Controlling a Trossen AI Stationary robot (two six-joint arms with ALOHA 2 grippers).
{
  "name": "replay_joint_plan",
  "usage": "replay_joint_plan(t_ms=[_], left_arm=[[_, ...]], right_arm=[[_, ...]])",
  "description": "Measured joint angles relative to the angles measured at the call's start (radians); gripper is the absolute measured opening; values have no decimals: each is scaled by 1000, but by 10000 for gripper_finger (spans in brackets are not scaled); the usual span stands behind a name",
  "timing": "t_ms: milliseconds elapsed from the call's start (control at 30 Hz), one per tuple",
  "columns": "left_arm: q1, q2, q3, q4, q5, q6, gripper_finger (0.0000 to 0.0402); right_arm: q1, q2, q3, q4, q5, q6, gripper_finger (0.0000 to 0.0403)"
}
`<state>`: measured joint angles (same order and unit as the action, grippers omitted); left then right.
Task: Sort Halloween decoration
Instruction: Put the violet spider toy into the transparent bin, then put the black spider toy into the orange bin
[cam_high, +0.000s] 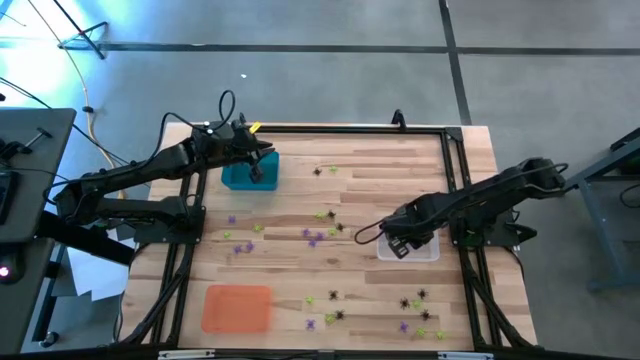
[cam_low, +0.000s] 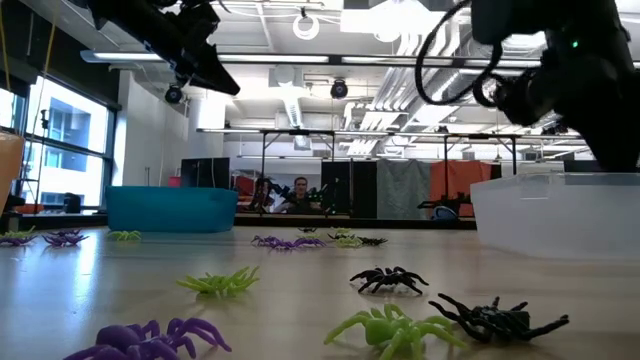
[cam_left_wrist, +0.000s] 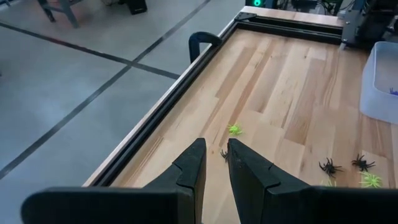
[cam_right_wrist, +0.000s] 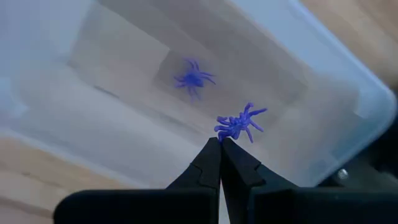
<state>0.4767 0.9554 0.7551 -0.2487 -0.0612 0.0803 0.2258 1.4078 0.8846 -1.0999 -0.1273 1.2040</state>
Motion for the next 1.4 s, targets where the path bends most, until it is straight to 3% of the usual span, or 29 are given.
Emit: replay_joint_plan(t_ms=[233, 533, 733, 833, 1033, 1233, 1400], left_arm=[[0, 0, 0, -14, 0, -24, 53], [1, 0, -3, -22, 0, -24, 53], [1, 0, -3, -22, 0, -46, 53], [1, 0, -3, -45, 3, -54, 53], [1, 0, -3, -66, 8, -70, 53], [1, 0, -3, -62, 9, -59, 53], [1, 0, -3, -62, 10, -43, 53]], right_arm=[[-26, 0, -49, 37, 1, -33, 12], [-38, 0, -44, 26, -11, -81, 93], [-63, -1, 97, -64, -5, -143, 107], [-47, -1, 199, -107, -69, -133, 101], [130, -2, 266, -55, -81, 92, 88], [336, -1, 152, 57, -50, 461, 85], [444, -1, 52, 233, 15, 650, 85]])
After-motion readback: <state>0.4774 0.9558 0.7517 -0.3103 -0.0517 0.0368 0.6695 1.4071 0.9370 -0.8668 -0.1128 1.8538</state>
